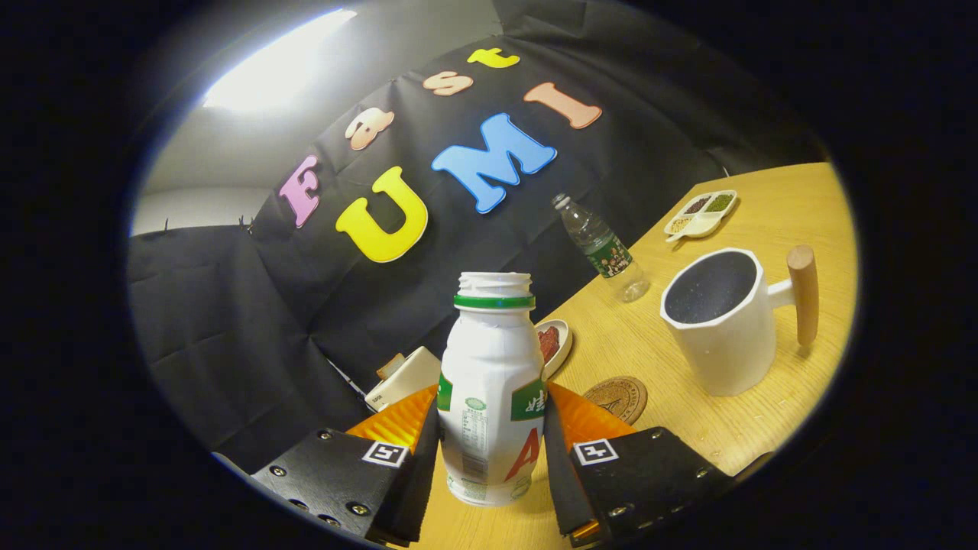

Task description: Take the bottle from table, then pour the juice into the cup, finally place the bottle on the coaster

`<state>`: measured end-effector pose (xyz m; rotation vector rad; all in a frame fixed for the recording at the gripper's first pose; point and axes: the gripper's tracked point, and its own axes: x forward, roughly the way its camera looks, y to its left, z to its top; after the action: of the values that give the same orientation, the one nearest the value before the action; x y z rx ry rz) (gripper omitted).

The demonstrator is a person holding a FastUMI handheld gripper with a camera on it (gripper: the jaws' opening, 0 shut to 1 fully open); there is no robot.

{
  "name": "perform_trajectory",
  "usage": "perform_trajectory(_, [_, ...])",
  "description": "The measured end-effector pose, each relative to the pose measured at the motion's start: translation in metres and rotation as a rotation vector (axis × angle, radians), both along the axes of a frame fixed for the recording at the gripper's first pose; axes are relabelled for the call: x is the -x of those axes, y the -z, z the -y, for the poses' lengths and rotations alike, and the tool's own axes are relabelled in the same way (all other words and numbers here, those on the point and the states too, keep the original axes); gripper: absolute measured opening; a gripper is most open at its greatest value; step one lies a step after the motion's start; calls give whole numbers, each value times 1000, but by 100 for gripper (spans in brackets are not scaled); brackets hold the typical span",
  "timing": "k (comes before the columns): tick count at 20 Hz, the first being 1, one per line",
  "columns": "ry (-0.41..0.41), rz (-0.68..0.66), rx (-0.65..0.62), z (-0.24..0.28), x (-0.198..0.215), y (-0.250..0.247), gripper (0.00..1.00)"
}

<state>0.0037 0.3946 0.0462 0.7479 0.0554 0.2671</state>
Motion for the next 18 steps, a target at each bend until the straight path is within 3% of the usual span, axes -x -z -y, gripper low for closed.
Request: perform_trajectory(18, [-17,-19,-315,15,-1,-2,64])
